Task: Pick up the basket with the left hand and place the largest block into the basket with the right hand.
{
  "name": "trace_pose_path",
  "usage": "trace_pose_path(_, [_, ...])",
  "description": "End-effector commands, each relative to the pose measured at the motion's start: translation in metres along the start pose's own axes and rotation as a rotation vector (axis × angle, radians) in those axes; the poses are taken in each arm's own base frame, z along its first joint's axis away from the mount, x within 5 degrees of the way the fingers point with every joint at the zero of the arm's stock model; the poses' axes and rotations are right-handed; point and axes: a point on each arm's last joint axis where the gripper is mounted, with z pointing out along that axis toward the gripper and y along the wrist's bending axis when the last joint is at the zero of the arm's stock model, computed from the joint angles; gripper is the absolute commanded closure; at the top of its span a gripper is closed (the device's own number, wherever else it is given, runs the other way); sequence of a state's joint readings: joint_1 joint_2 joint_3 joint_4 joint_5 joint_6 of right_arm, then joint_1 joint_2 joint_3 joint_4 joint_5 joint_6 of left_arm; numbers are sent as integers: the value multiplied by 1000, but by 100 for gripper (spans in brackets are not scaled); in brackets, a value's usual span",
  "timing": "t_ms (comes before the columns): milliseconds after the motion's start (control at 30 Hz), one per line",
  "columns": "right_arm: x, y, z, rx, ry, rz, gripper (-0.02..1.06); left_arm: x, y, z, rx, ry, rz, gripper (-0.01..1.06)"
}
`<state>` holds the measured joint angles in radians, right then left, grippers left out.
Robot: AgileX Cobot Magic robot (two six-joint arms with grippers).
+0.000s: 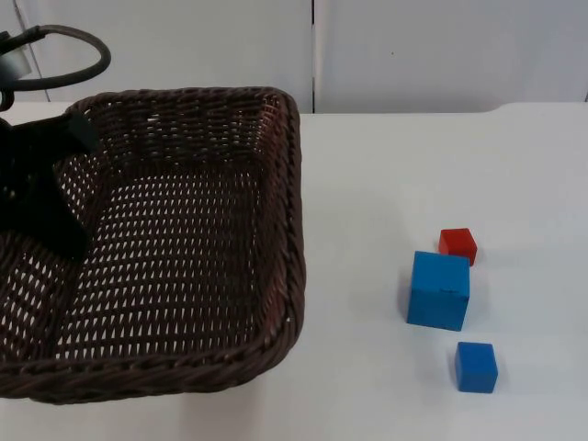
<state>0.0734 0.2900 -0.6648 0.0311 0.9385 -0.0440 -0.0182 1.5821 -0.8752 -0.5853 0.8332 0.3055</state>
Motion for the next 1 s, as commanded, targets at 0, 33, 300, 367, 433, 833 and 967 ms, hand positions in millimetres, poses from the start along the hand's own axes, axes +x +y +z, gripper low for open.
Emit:
trace_pose_path(0, [-11, -1, 3, 9, -7, 7, -1, 0, -4, -5, 25, -24, -12, 105])
trace_pose_path(33, [-20, -1, 8, 9, 8, 8, -1, 0, -4, -5, 25, -24, -12, 105])
trace_pose_path(300, [-51, -3, 30, 10, 45, 9, -1, 0, -4, -5, 25, -24, -5, 105])
trace_pose_path(367, [-60, -4, 36, 10, 63, 9, -1, 0, -4, -5, 24, -24, -4, 105])
trace_pose_path(433, [-68, -4, 43, 9, 79, 9, -1, 0, -4, -5, 24, -24, -4, 105])
trace_pose_path(833, [-98, -6, 79, 5, 194, 3, -1, 0, -4, -5, 24, -24, -4, 105])
trace_pose_path(967, [-99, -7, 103, 0, 271, 8, -1, 0, -4, -5, 23, -24, -3, 105])
